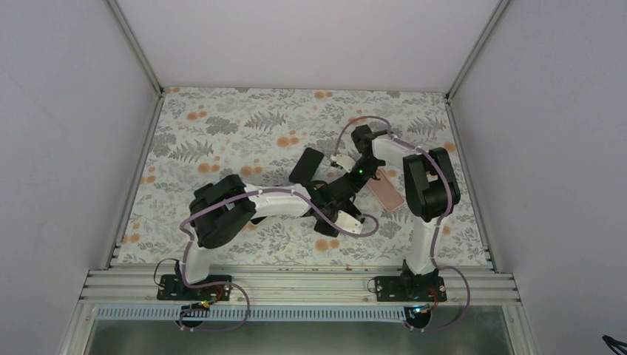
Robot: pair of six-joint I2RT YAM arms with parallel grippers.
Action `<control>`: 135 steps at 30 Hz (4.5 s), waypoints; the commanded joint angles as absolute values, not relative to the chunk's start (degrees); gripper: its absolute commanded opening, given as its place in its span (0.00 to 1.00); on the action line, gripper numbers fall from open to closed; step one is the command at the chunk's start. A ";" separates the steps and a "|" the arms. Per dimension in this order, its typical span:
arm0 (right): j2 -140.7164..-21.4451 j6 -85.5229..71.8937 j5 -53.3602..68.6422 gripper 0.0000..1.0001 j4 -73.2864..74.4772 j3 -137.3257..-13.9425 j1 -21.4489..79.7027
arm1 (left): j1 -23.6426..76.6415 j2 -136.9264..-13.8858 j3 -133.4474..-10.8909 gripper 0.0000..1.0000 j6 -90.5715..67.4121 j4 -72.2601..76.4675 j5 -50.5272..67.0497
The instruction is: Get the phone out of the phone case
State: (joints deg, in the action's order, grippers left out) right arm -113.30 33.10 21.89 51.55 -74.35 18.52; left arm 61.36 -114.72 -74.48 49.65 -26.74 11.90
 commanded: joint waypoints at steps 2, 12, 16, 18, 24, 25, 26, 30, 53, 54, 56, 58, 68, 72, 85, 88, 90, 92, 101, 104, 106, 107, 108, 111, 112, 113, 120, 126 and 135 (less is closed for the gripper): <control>-115.94 34.75 25.39 0.04 54.20 -78.13 22.09 | 62.79 -119.02 -79.01 0.02 48.20 -29.35 14.65; -108.89 34.03 22.64 0.05 51.25 -77.58 20.90 | 62.53 -114.71 -79.38 0.20 48.44 -28.05 14.03; -102.49 35.80 20.68 0.48 50.48 -74.98 17.56 | 61.35 -106.67 -77.31 0.85 48.70 -31.86 15.94; -99.46 37.36 21.00 0.64 51.25 -73.32 16.37 | 60.95 -103.10 -77.48 0.99 48.33 -35.46 16.14; -88.81 43.97 21.19 1.00 50.82 -63.63 16.16 | 55.85 -90.62 -73.56 1.00 46.35 -38.30 14.41; -87.37 44.80 21.36 1.00 50.57 -61.93 16.29 | 54.19 -88.73 -72.86 1.00 46.06 -37.76 14.31; -86.18 45.47 21.80 1.00 50.41 -60.48 16.66 | 52.33 -87.18 -72.55 1.00 45.84 -37.37 14.43; -83.15 45.45 22.26 1.00 49.45 -56.97 19.13 | 43.24 -84.19 -72.56 1.00 43.35 -34.39 16.87; -92.18 39.25 7.08 1.00 39.40 -55.05 32.87 | 27.43 -87.35 -68.12 1.00 35.31 -22.32 18.74; -92.50 39.28 6.93 1.00 39.24 -55.14 32.91 | 27.36 -87.02 -67.79 1.00 35.09 -21.90 18.92; -93.06 39.28 6.73 1.00 38.94 -55.42 32.95 | 27.34 -86.03 -67.17 1.00 34.98 -21.01 18.81; -93.65 39.29 6.22 1.00 38.84 -55.61 32.89 | 27.32 -85.92 -67.32 1.00 35.13 -21.02 18.41; -96.99 39.75 7.02 1.00 38.66 -55.33 32.90 | 27.03 -88.29 -68.67 1.00 35.70 -23.28 20.12; -97.16 39.92 7.58 1.00 38.11 -54.51 32.89 | 27.01 -89.08 -69.32 1.00 35.61 -23.55 20.81; -93.79 39.38 5.97 0.69 36.24 -53.71 32.96 | 23.92 -101.95 -84.97 1.00 33.28 -41.49 43.40; -90.64 39.04 6.51 0.71 35.89 -53.93 33.09 | 23.91 -105.66 -87.04 1.00 33.18 -46.18 49.13; -88.29 38.63 6.36 0.71 35.93 -54.60 33.21 | 23.80 -107.85 -87.55 1.00 32.14 -47.72 51.75; -86.61 38.31 5.51 0.72 35.93 -55.67 33.23 | 23.82 -110.29 -88.60 1.00 31.84 -49.81 54.43; -86.16 37.71 4.09 0.72 35.25 -61.07 33.38 | 23.73 -119.69 -96.29 1.00 25.49 -53.70 62.34; -86.81 37.64 3.40 0.72 34.52 -62.07 33.62 | 24.42 -121.41 -97.90 1.00 24.20 -54.36 63.85; -87.07 37.48 3.17 0.72 34.14 -62.79 33.68 | 25.20 -121.53 -97.84 1.00 23.24 -53.04 61.81; -87.12 37.45 3.16 0.72 34.04 -63.24 33.69 | 25.25 -121.67 -97.71 1.00 22.56 -52.28 61.10; -87.26 37.41 3.16 0.72 34.02 -63.58 33.76 | 25.26 -121.84 -97.42 1.00 21.50 -51.61 60.71; -87.47 37.56 2.76 0.71 33.49 -64.25 33.98 | 25.33 -122.57 -97.31 1.00 19.78 -50.23 59.81; -87.72 37.53 2.44 0.71 33.38 -64.65 34.05 | 25.30 -122.92 -97.54 1.00 19.29 -49.97 59.57; -88.12 37.57 2.04 0.71 33.09 -65.38 34.39 | 25.31 -124.13 -99.02 0.98 18.92 -50.23 59.79; -89.16 37.89 0.51 0.70 32.04 -67.15 35.13 | 25.44 -128.58 -104.58 0.74 21.02 -54.53 63.34; -89.64 38.35 -2.41 0.69 30.17 -67.67 35.68 | 25.75 -129.25 -105.20 0.52 22.96 -56.54 65.23; -89.33 38.41 -4.10 0.71 28.48 -67.56 35.95 | 26.59 -132.02 -111.93 0.07 32.18 -67.42 69.68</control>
State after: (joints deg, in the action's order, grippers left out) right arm -90.21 38.35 -2.46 32.60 -65.25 35.27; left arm 25.61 -129.60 -106.85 24.56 -59.99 65.98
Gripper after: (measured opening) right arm 0.780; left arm 0.195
